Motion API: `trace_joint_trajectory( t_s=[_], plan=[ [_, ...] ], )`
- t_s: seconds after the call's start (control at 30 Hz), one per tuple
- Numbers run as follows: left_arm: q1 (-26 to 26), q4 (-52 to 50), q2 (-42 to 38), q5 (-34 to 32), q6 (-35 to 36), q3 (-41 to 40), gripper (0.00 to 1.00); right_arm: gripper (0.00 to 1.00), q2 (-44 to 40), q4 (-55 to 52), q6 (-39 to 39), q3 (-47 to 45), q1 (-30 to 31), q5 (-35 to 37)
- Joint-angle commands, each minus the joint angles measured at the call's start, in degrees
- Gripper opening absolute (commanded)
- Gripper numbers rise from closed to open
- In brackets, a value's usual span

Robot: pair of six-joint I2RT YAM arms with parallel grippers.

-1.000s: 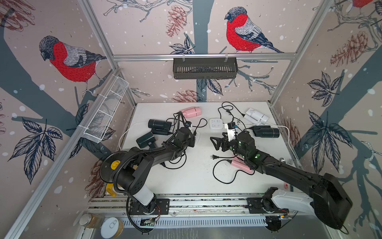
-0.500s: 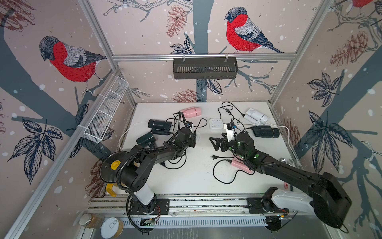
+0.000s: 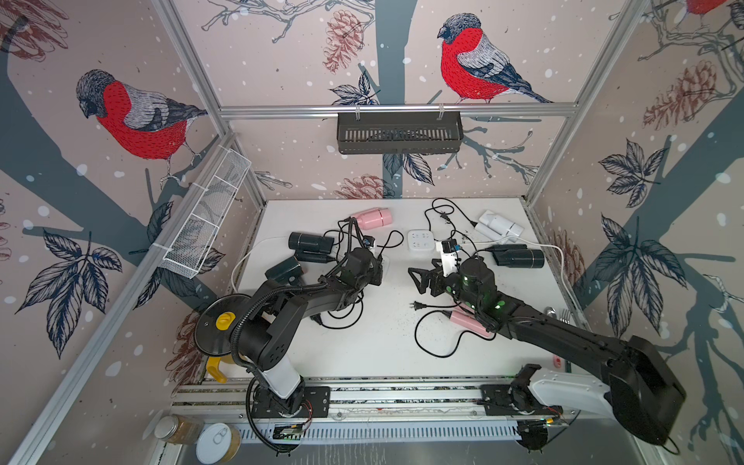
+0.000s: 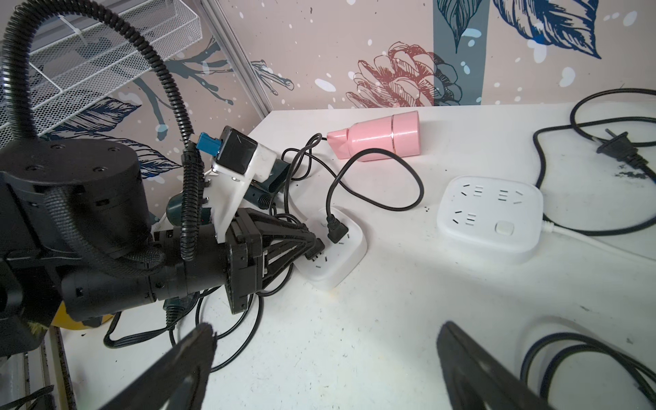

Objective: Charge the blow dryers
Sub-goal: Insert the plug into the socket.

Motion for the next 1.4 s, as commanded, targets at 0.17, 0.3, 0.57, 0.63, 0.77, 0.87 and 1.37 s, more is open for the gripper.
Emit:
trace_joint_trajectory(
  t_s=[0.17,0.3,0.57,0.63,0.77,0.87,1.37],
  plan=[
    [-0.1,-1.24,-0.44,-3.02,0.0,0.94,0.1,0.98,-0.06,0.68,0.12,0.05,0.03,0.87],
    [-0.12,-2.42,-1.03,-2.38,-0.31,1.03,0.1,0.98,0.38,0.95,0.15,0.06,0.03,0.78],
    [-0.08,-2.97,0.56,-0.52,-0.52,1.84,0.1,0.98,0.73,1.09,0.09,0.72,0.07,0.0],
    [-0.1,-2.53,0.86,-0.73,-0.72,1.63,0.1,0.98,0.84,1.22,0.16,0.85,0.12,-0.22],
    [-0.05,-2.2,1.13,-0.87,-1.03,1.61,0.1,0.98,1.06,1.37,0.23,0.77,0.38,-0.14],
    [-0.11,-2.43,1.4,-0.96,-1.25,1.41,0.1,0.98,1.22,1.36,0.31,0.44,0.56,0.08],
    [-0.1,-3.79,-1.99,0.45,-6.46,-0.9,0.09,0.98,0.91,0.74,0.16,-0.46,0.64,0.78]
  ],
)
